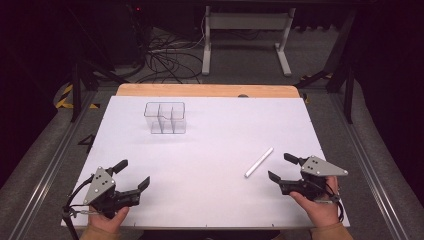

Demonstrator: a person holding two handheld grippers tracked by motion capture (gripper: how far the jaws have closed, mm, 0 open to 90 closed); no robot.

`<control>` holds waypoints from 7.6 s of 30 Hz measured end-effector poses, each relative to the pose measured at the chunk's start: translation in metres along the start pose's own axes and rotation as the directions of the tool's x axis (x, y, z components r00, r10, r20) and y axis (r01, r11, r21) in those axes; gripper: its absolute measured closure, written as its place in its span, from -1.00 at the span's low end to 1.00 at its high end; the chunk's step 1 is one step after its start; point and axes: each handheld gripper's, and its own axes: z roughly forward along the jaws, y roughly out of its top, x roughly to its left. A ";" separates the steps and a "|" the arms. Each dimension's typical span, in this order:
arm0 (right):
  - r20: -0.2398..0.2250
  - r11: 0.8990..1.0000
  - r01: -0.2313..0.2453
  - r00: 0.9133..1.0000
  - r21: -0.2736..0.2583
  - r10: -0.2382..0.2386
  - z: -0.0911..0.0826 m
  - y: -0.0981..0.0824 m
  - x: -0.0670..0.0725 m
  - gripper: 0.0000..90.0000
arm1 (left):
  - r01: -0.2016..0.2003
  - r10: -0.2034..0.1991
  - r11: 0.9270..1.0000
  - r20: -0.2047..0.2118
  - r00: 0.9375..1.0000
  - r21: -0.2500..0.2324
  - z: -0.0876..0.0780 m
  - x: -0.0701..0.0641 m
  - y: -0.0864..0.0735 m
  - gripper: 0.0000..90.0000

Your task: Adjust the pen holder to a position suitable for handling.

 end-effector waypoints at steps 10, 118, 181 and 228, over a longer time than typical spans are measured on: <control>-0.013 1.000 -0.002 1.000 -0.006 0.002 -0.001 0.001 0.001 -0.54 | 0.003 -0.003 1.000 0.035 0.999 0.005 -0.001 0.001 0.003 -0.86; -0.035 0.999 -0.036 0.999 0.020 0.037 -0.013 -0.018 -0.004 -0.51 | -0.543 0.386 0.676 0.389 0.837 0.498 0.203 0.087 0.134 0.17; -0.072 0.998 -0.056 0.996 0.022 0.058 -0.010 -0.021 -0.004 -0.51 | -0.777 0.344 0.525 0.749 0.566 0.346 0.216 -0.021 0.141 0.96; -0.077 0.998 -0.053 0.996 0.022 0.055 -0.010 -0.021 -0.002 -0.51 | -0.751 0.237 0.514 0.772 0.590 0.416 0.227 -0.064 0.125 0.66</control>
